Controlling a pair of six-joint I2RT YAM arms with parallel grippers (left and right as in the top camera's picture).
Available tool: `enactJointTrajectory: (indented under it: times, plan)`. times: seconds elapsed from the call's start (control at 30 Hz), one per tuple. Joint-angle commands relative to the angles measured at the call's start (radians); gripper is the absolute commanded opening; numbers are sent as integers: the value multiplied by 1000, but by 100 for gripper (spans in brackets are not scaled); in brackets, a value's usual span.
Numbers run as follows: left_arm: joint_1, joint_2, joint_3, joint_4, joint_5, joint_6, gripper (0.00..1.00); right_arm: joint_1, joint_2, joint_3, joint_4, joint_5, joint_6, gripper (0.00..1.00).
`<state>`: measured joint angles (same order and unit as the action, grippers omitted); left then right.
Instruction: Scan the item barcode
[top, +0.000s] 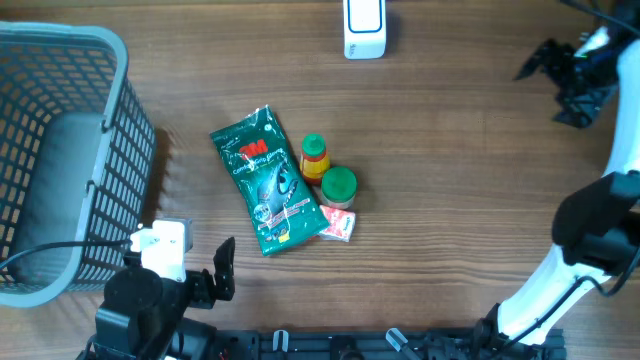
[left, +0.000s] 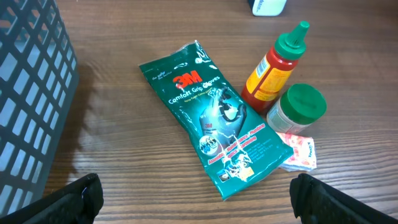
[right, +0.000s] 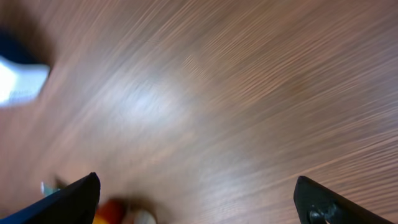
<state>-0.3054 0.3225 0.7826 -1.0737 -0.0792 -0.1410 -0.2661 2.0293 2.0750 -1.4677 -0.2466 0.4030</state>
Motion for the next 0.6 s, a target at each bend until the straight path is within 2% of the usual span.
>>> enactJointTrajectory:
  times: [0.0,0.33,0.5,0.57]
  plan:
    - [5,1,9,2,11,-6,100,92,-133,14,-41,-14,-63,100]
    - [5,1,9,2,11,-6,100,431,-407,13,-140,76,-60,100]
    - [5,1,9,2,12,-6,100,573,-532,13,-139,118,130,100]
    - [5,1,9,2,11,-6,100,618,-564,13,-140,140,148,100]
